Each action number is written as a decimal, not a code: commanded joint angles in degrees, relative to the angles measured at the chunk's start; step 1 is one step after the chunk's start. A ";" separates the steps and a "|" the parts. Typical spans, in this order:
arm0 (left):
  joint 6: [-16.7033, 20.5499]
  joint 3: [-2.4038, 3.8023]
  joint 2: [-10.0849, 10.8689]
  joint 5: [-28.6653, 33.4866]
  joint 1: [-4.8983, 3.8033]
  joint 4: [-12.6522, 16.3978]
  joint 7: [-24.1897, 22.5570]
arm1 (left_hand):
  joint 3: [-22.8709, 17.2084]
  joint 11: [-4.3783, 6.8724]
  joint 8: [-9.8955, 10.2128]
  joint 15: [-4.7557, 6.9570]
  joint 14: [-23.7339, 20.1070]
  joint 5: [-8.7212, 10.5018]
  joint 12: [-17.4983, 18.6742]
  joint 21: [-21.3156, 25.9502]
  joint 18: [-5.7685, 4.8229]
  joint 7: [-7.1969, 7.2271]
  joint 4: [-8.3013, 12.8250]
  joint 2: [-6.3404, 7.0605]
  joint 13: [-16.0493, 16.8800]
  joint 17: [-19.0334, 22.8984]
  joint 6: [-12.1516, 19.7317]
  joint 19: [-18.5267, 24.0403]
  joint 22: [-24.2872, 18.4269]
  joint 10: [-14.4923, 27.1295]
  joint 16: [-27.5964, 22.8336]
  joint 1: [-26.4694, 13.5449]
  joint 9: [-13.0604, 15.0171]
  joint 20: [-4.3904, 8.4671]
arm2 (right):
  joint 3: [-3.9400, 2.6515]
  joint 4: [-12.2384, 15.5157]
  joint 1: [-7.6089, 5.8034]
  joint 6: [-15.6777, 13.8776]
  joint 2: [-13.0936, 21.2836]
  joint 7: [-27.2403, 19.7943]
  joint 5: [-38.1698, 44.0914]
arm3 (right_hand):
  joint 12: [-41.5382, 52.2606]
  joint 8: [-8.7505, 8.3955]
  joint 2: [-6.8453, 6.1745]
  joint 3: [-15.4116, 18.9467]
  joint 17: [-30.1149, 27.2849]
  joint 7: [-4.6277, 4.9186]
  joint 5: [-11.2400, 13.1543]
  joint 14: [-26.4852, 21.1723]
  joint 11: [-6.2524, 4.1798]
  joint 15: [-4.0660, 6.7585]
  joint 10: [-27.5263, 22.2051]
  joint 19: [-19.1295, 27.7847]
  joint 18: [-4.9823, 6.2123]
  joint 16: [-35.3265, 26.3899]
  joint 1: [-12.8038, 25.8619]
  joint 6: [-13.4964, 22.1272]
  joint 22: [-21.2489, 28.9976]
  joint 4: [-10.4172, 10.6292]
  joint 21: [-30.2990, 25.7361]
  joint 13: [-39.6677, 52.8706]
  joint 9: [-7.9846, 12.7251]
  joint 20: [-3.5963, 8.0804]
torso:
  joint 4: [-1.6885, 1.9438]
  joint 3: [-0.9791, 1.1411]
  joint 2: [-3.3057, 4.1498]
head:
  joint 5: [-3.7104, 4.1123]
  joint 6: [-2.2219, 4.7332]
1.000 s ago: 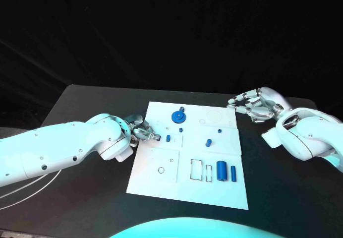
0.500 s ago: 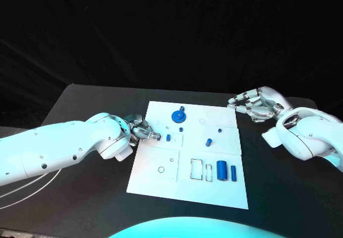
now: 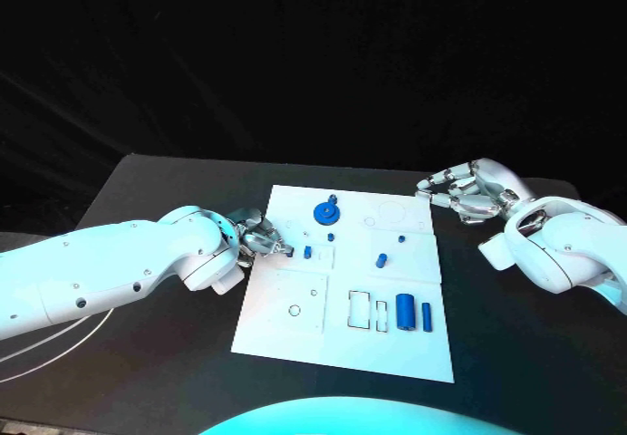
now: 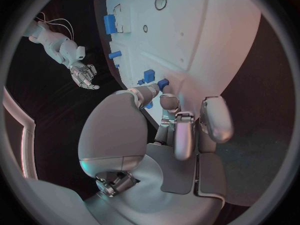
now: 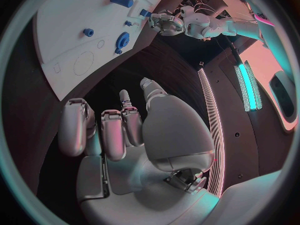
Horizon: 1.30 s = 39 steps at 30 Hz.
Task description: Assemble the parts on the task board
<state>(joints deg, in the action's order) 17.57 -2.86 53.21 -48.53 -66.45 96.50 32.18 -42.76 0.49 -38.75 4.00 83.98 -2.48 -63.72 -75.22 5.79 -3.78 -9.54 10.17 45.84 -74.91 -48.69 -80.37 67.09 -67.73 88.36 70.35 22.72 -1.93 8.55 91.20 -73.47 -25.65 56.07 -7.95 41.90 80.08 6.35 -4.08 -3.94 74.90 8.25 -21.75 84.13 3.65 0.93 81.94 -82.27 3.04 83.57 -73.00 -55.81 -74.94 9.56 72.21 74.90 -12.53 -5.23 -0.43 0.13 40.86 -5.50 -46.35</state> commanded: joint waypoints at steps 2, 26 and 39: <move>0.16 -0.10 -0.10 0.76 0.10 -0.18 -0.71 | -1.32 -0.11 0.34 0.02 5.34 -0.36 0.46 -0.02 -0.87 -0.34 1.17 -0.48 -0.28 -12.83 0.36 0.12 -0.02 0.52 0.26 1.83 -0.23 0.09 | -0.01 0.12 0.04 0.36 0.02 -0.16 0.51 | 0.10 0.30 0.03 0.43 7.53 -0.02 -0.18 3.42 -0.23 -0.09 -0.14 0.07 1.08 -0.19 0.59 0.49 -2.23 0.00 -0.13 5.25 -0.08 0.12 | -0.01 0.00 0.01 | 0.00 0.01; -0.34 -0.09 -0.16 0.77 0.09 -0.37 -0.47 | -6.05 -0.49 -0.28 -0.35 5.42 -0.35 0.26 -0.42 -0.93 -0.81 4.47 -0.41 0.09 -13.08 -0.58 -0.03 0.57 -0.26 0.41 2.91 -0.47 -0.34 | -0.01 0.21 0.05 0.45 0.14 -0.07 0.52 | 0.10 0.30 0.03 0.43 7.53 -0.02 -0.18 3.42 -0.23 -0.09 -0.14 0.07 1.08 -0.19 0.59 0.49 -2.23 0.00 -0.13 5.25 -0.08 0.12 | 0.00 0.01 0.01 | 0.04 0.04; -2.37 0.05 -0.12 0.67 -0.60 -0.91 0.13 | -7.22 -0.25 -1.02 -0.17 5.49 -0.34 -0.32 -0.94 -1.06 -0.55 5.69 0.56 0.91 -13.32 -1.37 -0.34 1.30 -1.34 0.56 2.32 -0.27 -0.30 | -0.01 0.15 0.05 0.44 0.09 -0.04 0.55 | 0.10 0.30 0.03 0.43 7.53 -0.02 -0.18 3.42 -0.23 -0.09 -0.14 0.07 1.08 -0.19 0.59 0.49 -2.23 0.00 -0.13 5.25 -0.08 0.12 | 0.03 -0.01 0.03 | 0.14 -0.01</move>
<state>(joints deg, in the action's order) 16.84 -2.81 53.17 -47.89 -66.91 96.00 31.67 -44.16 0.09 -39.45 4.00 83.97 -2.43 -63.70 -76.04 5.79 -4.38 -9.45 10.32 46.70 -74.93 -49.76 -80.58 68.33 -68.77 88.58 72.60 22.32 -2.15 8.55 91.30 -73.46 -25.64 56.19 -7.90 41.92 80.08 6.35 -4.09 -3.94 74.95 8.25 -21.74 84.13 3.65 0.93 81.94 -82.27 3.04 83.57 -73.00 -55.81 -74.92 9.56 72.21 74.90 -12.53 -5.23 -0.42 0.13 40.87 -5.39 -46.29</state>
